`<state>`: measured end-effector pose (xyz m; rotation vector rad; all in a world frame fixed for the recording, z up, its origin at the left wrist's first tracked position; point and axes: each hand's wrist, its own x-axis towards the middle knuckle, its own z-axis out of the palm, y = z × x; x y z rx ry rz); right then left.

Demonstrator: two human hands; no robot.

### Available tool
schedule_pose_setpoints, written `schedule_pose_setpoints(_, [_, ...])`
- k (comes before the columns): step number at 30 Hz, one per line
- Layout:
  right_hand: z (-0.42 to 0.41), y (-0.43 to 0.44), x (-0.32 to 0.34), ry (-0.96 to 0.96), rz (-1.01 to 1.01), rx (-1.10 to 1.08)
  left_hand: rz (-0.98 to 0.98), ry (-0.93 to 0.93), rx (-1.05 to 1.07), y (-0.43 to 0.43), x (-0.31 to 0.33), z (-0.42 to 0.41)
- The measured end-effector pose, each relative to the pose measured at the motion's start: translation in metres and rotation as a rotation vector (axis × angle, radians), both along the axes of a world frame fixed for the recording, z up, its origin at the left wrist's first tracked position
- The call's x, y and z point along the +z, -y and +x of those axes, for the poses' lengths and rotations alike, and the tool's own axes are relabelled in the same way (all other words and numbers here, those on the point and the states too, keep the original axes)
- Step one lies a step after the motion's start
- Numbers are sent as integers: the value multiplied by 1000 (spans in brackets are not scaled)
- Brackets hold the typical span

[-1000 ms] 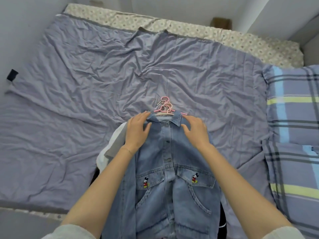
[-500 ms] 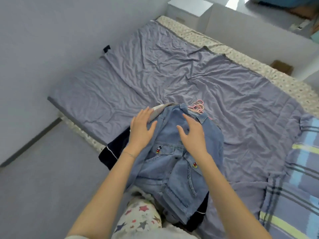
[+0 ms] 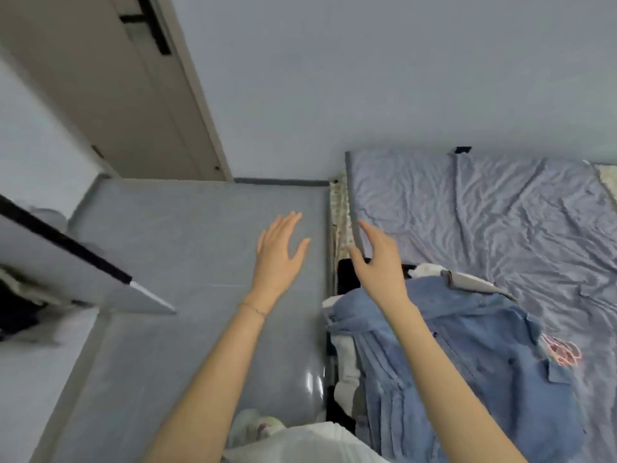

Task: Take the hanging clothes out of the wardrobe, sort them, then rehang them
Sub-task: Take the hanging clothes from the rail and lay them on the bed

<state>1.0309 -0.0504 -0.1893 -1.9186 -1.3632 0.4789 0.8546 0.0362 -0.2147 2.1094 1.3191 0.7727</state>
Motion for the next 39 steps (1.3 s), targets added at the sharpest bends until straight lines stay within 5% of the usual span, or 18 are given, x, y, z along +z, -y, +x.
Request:
schedule_pose_setpoints(9, [-237,-61,16,72,48,525,23,35,500,36,17,-251])
schedule_pose_setpoints(20, [-505,-36,24,7,89,875,82,71,873,125,33,-505])
schedule_pose_setpoints(30, [-663,-42,32,-1,78,1116,114,57,1159,164,31,-636])
schedule_pose_setpoints(39, [-789,-121,30,-1,72,1336,103,114,1419,114,32,-743])
